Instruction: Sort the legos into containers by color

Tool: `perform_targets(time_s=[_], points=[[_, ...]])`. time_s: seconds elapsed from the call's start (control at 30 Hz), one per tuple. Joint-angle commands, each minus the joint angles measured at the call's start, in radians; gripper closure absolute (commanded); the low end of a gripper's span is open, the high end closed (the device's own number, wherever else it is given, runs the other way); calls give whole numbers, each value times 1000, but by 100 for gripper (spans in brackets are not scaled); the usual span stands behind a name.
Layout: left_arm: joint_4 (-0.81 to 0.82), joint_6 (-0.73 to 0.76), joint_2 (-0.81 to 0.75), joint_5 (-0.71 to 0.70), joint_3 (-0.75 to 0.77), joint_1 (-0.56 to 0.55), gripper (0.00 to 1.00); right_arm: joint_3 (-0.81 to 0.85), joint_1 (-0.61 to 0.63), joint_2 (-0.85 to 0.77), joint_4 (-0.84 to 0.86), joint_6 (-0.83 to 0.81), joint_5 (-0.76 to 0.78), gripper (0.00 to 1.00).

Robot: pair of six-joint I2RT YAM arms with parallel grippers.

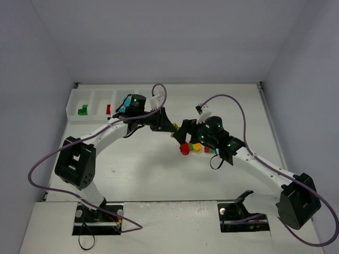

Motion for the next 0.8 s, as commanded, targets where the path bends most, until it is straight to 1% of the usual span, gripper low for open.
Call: perform_targets(time_s=[0.0, 0.07, 0.1, 0.17, 0.2, 0.23, 0.27, 0.33, 0.37, 0.43, 0.47, 0.53, 0.57, 0.77], points=[[75, 119, -71, 67, 11, 47, 91, 67, -25, -19, 40, -75, -115, 12], [44, 192, -90, 90, 13, 64, 90, 81, -38, -13, 29, -103, -152, 17], [41, 214, -99, 101, 10, 83, 89, 84, -42, -8, 24, -135, -200, 20], [38, 281, -127, 117, -4, 98, 89, 99, -54, 0, 14, -170, -246, 24], [36, 300, -136, 135, -7, 104, 88, 105, -56, 1, 12, -204, -267, 28], [35, 321, -153, 141, -9, 118, 88, 116, -61, 4, 9, -219, -313, 29], [-8, 367, -160, 146, -9, 124, 88, 121, -61, 10, 6, -236, -333, 31], [-31, 416, -185, 159, -9, 135, 88, 134, -62, 19, 3, -282, -391, 32], [-59, 480, -196, 160, -9, 135, 88, 148, -62, 30, -3, -298, -405, 32], [-85, 545, -226, 169, -9, 136, 88, 167, -62, 42, -11, -333, -430, 30], [-106, 603, -237, 172, -12, 136, 88, 185, -62, 55, -14, -345, -454, 29], [-129, 648, -259, 179, -12, 135, 88, 202, -62, 65, -16, -382, -478, 27], [-149, 708, -265, 187, -10, 136, 88, 220, -62, 79, -22, -394, -494, 26], [-206, 814, -280, 257, 2, 133, 88, 282, -62, 113, -59, -497, -542, 27]])
